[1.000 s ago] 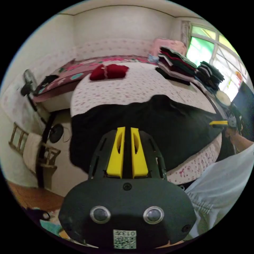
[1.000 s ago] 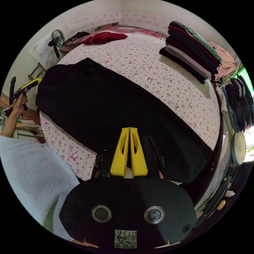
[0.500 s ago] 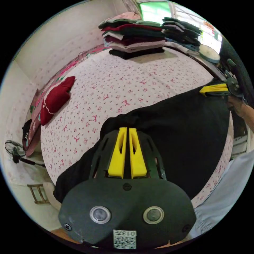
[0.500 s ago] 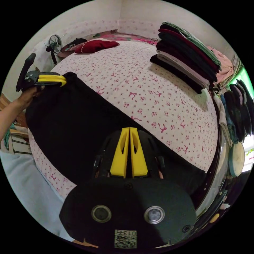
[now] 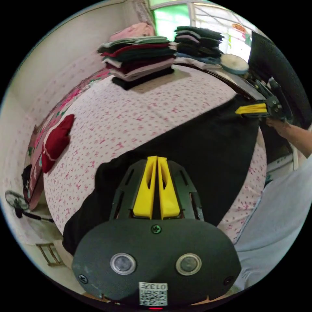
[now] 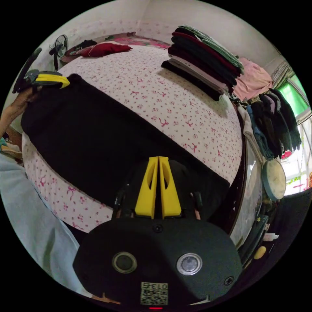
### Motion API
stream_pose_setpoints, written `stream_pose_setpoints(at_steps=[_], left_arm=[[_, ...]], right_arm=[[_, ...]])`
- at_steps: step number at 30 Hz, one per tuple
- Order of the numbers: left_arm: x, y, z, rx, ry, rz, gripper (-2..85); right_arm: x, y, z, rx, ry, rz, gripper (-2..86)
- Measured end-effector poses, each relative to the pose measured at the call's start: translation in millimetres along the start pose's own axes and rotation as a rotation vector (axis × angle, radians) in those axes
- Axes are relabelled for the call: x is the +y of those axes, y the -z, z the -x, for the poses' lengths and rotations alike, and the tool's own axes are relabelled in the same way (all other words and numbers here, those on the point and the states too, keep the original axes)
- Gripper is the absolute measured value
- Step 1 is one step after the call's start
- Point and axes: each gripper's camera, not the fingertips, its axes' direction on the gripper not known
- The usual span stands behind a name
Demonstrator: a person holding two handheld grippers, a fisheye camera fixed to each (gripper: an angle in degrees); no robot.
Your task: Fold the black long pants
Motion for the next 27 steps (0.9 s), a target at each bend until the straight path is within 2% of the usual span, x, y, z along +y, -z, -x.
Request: stream_pose_setpoints(at_steps=[5, 8, 10, 13, 17, 18, 21, 24, 27], left_arm=[[-39.5, -47.0, -30.0, -0.004, -0.002, 0.084, -0.3], [-64.4, -52.6, -33.4, -0.009, -0.006, 0.105, -0.3], [-82.3, -44.6, -43.8, 0.011, -0.055, 0.038, -0.3], [-113.8, -45.1, -73.0, 0.072, -0.141, 0.012, -0.3], [-147.9, -77.0, -101.0, 0.105, -0.172, 0.106, -0.3], [-154.9, -78.9, -101.9, 0.082, -0.165, 0.067, -0.3], [-180.0, -86.3, -100.0, 0.112, -0.179, 0.118, -0.2], [-209.0, -89.4, -98.9, 0.083, -0.181, 0.112, -0.1], [-249.1, -92.8, -98.2, 0.171, -0.159, 0.058, 0.3]], right_arm=[[35.3, -24.6, -9.2, 0.014, 0.016, -0.041, 0.0], [52.5, -38.2, -30.8, 0.027, -0.037, 0.023, -0.1], [76.1, -36.3, -51.2, -0.010, -0.108, -0.051, -0.1], [106.2, -38.0, -57.9, -0.078, -0.092, -0.138, -0.1], [137.5, -65.1, -64.7, -0.073, -0.100, -0.116, -0.1], [148.7, -79.0, -75.8, -0.082, -0.146, -0.066, -0.1], [186.3, -99.2, -115.6, -0.118, -0.310, -0.038, 0.0], [242.3, -108.0, -159.6, -0.179, -0.502, -0.139, 0.4], [308.7, -125.6, -198.7, -0.332, -0.729, -0.229, 1.9]])
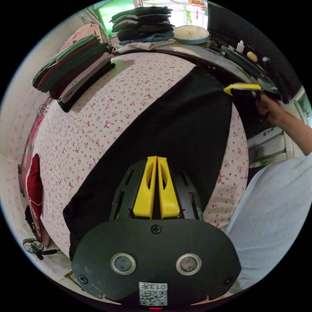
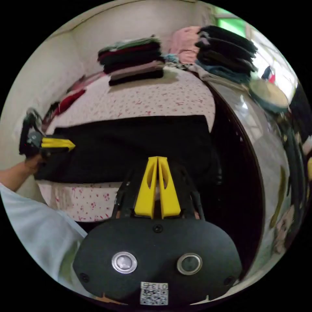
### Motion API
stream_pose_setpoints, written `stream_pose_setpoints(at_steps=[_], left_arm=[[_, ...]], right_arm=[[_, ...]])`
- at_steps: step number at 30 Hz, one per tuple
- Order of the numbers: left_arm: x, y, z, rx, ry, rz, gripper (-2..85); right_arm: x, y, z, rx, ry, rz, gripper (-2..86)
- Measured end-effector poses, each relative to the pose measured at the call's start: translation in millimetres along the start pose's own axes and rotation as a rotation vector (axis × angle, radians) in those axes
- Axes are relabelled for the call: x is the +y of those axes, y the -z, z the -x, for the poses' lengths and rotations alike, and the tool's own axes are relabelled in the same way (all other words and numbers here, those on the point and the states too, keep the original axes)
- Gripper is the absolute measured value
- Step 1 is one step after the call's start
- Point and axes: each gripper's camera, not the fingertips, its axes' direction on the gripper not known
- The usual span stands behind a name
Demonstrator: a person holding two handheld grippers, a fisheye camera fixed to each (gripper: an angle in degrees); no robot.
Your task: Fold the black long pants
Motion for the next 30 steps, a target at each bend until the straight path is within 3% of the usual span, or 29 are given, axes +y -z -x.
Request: stream_pose_setpoints(at_steps=[5, 7, 10, 18, 30], left_arm=[[-88.6, -15.2, -0.7, 0.115, -0.053, -0.055, 3.0], [-126.0, -22.1, -5.1, 0.160, -0.096, -0.072, 5.6], [-188.1, -40.8, -12.2, 0.251, -0.152, -0.046, 8.3], [-310.5, -96.7, -25.9, 0.338, -0.251, 0.067, 10.2], [-365.4, -131.8, -33.1, 0.421, -0.297, 0.126, 9.0]], right_arm=[[57.2, -11.2, -112.3, -0.407, -0.445, -0.143, 6.0], [93.5, -29.1, -161.8, -0.628, -0.705, -0.282, 7.7], [125.8, -55.4, -202.7, -0.752, -0.891, -0.367, 9.2], [152.2, -105.2, -267.8, -0.882, -1.013, -0.441, 10.5], [147.5, -131.6, -307.9, -1.030, -0.957, -0.513, 10.7]])
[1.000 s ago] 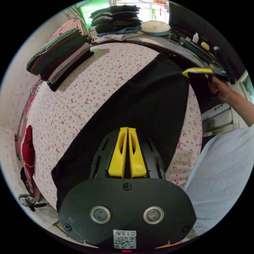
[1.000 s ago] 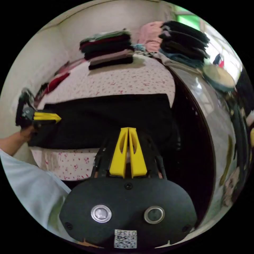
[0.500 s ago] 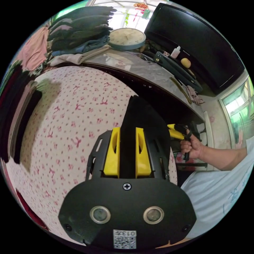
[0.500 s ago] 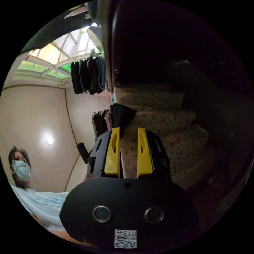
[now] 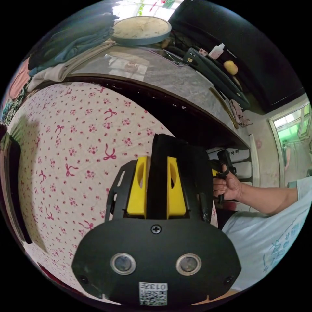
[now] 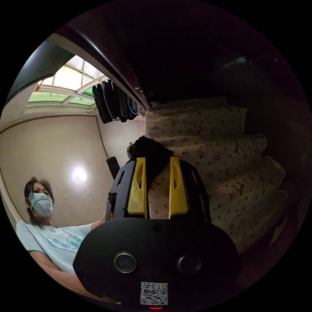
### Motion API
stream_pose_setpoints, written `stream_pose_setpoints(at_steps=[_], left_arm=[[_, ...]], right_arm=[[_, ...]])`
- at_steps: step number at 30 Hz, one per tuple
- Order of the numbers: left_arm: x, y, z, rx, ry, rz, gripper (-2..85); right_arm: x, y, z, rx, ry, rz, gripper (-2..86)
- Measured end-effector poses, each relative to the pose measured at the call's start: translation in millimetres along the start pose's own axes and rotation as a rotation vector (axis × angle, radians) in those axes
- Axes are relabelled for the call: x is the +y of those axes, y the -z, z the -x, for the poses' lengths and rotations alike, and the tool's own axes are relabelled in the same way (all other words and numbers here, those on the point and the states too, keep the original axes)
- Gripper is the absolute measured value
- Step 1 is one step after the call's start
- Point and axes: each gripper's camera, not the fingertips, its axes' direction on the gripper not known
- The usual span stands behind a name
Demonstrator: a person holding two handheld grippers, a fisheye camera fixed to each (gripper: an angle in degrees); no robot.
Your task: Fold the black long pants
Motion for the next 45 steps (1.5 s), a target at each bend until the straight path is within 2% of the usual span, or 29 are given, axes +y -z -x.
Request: stream_pose_setpoints(at_steps=[5, 14, 17, 19, 21, 23, 28, 32, 36, 40, 45], left_arm=[[-3.5, -0.1, 0.4, -0.018, -0.020, 0.013, 8.9], [11.8, 2.5, 0.0, -0.021, -0.015, 0.018, 8.8], [21.4, 5.6, 2.5, -0.011, 0.007, 0.021, 6.3], [28.6, 7.0, 3.0, -0.041, 0.014, 0.024, 4.0], [38.8, 9.6, 3.2, -0.058, 0.007, 0.037, 1.9], [48.4, 14.8, 4.5, -0.042, 0.013, 0.030, 1.2], [93.5, 51.6, 9.0, 0.043, 0.005, -0.106, 0.5], [166.6, 104.4, 8.8, 0.104, -0.019, -0.306, 0.4], [270.9, 149.7, 12.7, 0.118, 0.048, -0.467, 0.4], [367.3, 170.3, 12.6, 0.064, 0.153, -0.515, 0.5], [502.7, 170.7, 25.1, 0.033, 0.398, -0.533, 0.8]], right_arm=[[-2.0, 0.6, 8.4, -0.072, 0.050, -0.022, 11.0], [15.0, -13.4, 36.3, -0.042, 0.120, 0.036, 14.5], [26.7, -20.7, 49.0, -0.009, 0.133, 0.057, 10.1], [37.3, -33.7, 60.3, 0.145, 0.165, 0.120, 4.0], [46.4, -41.1, 68.9, 0.224, 0.180, 0.104, 2.7], [56.4, -49.4, 80.1, 0.212, 0.202, 0.093, 2.0], [97.8, -82.6, 141.2, 0.231, 0.392, 0.174, 1.2], [139.4, -117.9, 199.3, 0.312, 0.621, 0.302, 1.2], [211.9, -177.7, 260.7, 0.384, 0.911, 0.500, 1.2], [307.0, -247.8, 293.7, 0.404, 1.127, 0.724, 1.2], [426.0, -326.4, 294.1, 0.462, 1.312, 0.960, 1.5]])
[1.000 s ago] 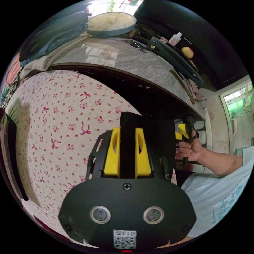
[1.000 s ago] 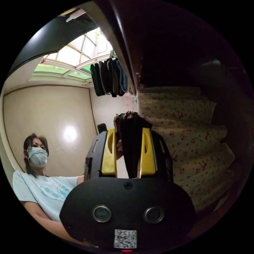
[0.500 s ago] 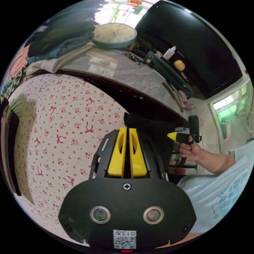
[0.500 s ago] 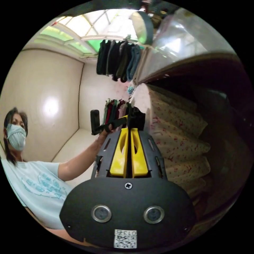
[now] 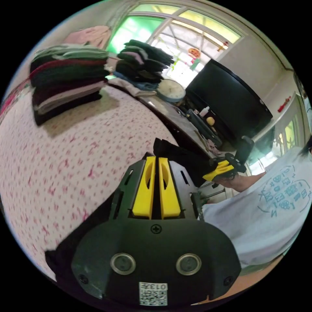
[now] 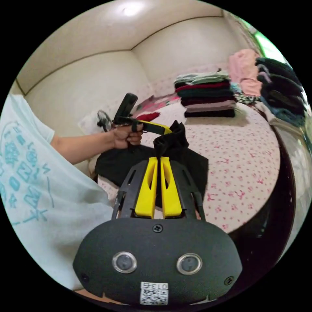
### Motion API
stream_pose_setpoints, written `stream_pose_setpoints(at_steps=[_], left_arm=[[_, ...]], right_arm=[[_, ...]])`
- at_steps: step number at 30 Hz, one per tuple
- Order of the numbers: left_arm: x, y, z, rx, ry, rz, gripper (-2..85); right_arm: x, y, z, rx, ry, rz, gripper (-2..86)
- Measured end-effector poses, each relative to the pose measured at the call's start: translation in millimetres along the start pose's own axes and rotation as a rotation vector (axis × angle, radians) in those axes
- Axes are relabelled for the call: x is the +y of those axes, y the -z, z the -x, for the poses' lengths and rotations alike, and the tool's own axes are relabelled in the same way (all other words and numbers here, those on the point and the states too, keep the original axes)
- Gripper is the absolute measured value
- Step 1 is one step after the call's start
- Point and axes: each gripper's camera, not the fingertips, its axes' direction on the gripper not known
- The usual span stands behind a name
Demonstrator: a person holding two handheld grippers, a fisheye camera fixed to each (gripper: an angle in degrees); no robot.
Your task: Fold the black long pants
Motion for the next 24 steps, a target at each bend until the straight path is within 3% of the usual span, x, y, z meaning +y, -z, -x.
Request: stream_pose_setpoints(at_steps=[9, 15, 18, 24], left_arm=[[126.6, 56.9, 68.5, -0.049, 0.411, -0.047, 4.9], [178.8, 97.5, 65.5, 0.009, 0.465, -0.072, 10.3], [195.9, 104.2, 56.0, 0.032, 0.462, -0.036, 13.0], [227.5, 106.5, 44.4, 0.072, 0.546, -0.019, 13.5]], right_arm=[[-66.4, -137.9, 141.7, 0.194, 0.396, 0.346, 3.7], [-95.4, -140.9, 206.0, 0.075, 0.580, 0.366, 4.3], [-109.9, -126.8, 217.7, 0.056, 0.543, 0.337, 4.3], [-131.1, -116.1, 206.3, 0.251, 0.336, 0.367, 3.5]])
